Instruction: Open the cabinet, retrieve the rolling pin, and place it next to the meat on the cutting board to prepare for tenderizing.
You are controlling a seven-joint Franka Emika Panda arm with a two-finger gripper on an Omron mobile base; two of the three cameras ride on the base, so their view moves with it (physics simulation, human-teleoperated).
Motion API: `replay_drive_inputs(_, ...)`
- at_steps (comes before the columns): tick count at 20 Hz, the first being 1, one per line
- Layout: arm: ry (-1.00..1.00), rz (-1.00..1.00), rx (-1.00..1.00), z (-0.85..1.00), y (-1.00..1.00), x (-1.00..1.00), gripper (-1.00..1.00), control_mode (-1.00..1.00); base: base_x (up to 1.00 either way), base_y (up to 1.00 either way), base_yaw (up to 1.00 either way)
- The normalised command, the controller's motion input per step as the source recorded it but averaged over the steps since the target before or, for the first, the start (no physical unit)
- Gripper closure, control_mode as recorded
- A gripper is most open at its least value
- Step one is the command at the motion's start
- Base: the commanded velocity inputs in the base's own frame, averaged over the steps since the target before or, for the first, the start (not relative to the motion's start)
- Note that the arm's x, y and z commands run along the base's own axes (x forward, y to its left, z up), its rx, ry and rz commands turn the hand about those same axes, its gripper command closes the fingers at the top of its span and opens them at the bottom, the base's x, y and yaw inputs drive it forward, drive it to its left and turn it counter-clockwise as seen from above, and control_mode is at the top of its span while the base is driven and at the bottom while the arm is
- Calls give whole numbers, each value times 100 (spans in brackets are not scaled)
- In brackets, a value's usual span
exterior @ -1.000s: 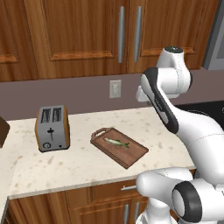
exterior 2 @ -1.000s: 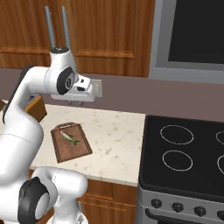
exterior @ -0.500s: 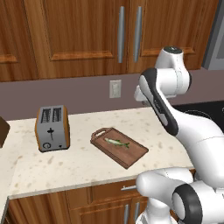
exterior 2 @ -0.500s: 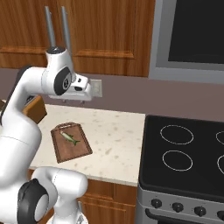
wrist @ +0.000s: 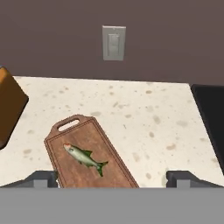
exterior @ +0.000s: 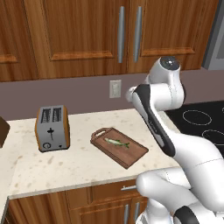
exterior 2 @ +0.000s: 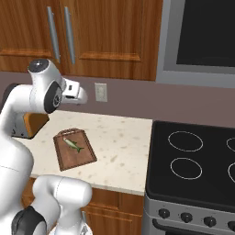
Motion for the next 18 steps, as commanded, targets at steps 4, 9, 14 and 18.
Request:
replay_drive_inputs(4,-24,0,0,0,27,0,-100,-100,0,0,0)
replay_drive_inputs(9,-4,-3,0,0,23,4,-100,-100,0,0,0)
replay_drive_inputs(14,-26,-8,0,27,31,1,-100,-100,0,0,0)
replay_drive_inputs(18,-27,-10,0,43,0,0,-100,-100,0,0,0)
